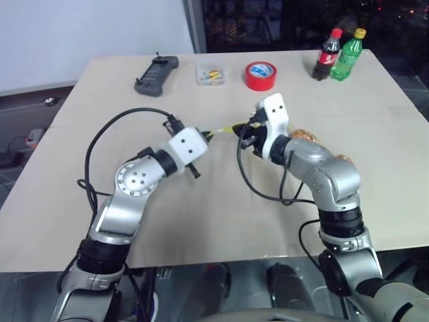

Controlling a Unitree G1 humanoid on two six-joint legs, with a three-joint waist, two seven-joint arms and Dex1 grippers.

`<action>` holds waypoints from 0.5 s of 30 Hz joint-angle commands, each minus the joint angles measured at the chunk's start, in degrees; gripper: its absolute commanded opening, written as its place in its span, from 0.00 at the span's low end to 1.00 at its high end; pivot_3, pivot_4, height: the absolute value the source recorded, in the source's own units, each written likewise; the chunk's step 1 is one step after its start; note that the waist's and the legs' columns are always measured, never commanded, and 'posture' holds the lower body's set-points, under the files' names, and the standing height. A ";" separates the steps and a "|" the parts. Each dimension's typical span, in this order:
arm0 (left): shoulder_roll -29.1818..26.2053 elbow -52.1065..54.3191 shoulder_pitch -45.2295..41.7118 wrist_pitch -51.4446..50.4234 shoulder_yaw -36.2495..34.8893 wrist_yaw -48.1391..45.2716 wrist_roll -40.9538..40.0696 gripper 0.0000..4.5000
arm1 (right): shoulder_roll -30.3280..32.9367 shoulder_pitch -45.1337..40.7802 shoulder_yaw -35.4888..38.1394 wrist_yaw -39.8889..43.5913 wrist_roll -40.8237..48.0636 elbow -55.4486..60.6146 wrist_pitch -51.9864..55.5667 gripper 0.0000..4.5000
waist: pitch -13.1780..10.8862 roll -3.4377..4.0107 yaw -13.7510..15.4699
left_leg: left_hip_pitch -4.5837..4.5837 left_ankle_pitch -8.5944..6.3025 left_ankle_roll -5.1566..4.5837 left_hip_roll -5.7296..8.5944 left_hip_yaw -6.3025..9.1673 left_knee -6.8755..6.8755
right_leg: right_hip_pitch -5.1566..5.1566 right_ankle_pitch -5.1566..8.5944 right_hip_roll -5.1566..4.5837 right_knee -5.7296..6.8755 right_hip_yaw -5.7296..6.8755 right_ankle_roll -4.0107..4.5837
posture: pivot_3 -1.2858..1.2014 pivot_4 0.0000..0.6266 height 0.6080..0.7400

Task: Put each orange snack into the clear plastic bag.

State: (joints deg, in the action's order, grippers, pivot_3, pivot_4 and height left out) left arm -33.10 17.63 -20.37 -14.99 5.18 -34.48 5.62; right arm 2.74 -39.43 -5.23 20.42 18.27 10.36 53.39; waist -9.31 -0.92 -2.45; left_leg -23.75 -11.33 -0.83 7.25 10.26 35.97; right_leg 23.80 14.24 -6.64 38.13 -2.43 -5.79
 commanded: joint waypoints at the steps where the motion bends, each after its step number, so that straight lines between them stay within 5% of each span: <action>1: -0.44 3.79 0.40 0.66 0.26 0.06 0.68 0.00 | -2.00 -1.41 0.27 -2.86 -0.74 -1.15 -2.32 0.00 | 0.00 0.00 -0.01 | 0.00 0.00 0.00 0.00 0.00 0.00 | 0.01 0.00 0.00 0.00 0.00 0.00 | 0.52 0.24 1.00; 6: -1.59 4.76 2.75 2.46 1.30 -0.94 1.37 0.00 | -7.45 -1.87 8.27 -13.60 -1.61 -8.55 -4.32 0.00 | 0.01 0.03 0.05 | 0.03 0.00 0.01 -0.02 -0.01 -0.03 | 0.02 -0.01 0.03 0.03 -0.04 0.03 | 0.52 0.24 1.00; 11: -1.92 4.37 3.23 2.34 0.98 -0.60 1.51 0.00 | 8.08 3.11 -9.73 -5.45 -17.10 -8.56 -20.69 0.00 | 0.00 0.05 0.53 | -0.02 0.00 0.00 0.09 -0.03 0.00 | 0.07 -0.01 -0.04 -0.02 -0.01 0.02 | 0.52 0.24 1.00; 15: -1.94 4.24 3.38 2.30 1.29 -0.38 1.80 0.00 | 14.14 4.17 -16.51 -0.21 -22.64 -6.75 -30.36 0.00 | -0.01 0.07 -0.80 | 0.01 0.00 0.00 0.00 -0.17 -0.02 | 0.05 -0.02 0.02 -0.03 -0.11 0.00 | 0.52 0.24 1.00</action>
State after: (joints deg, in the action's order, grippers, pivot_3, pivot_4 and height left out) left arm -34.81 19.92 -16.77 -13.49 7.24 -35.26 6.94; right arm 16.71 -34.33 -19.79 18.34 -2.24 -0.21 28.04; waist -9.33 -0.86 -3.25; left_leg -23.73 -11.34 -0.84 7.20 10.07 35.92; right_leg 23.86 14.22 -6.59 38.13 -2.55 -5.78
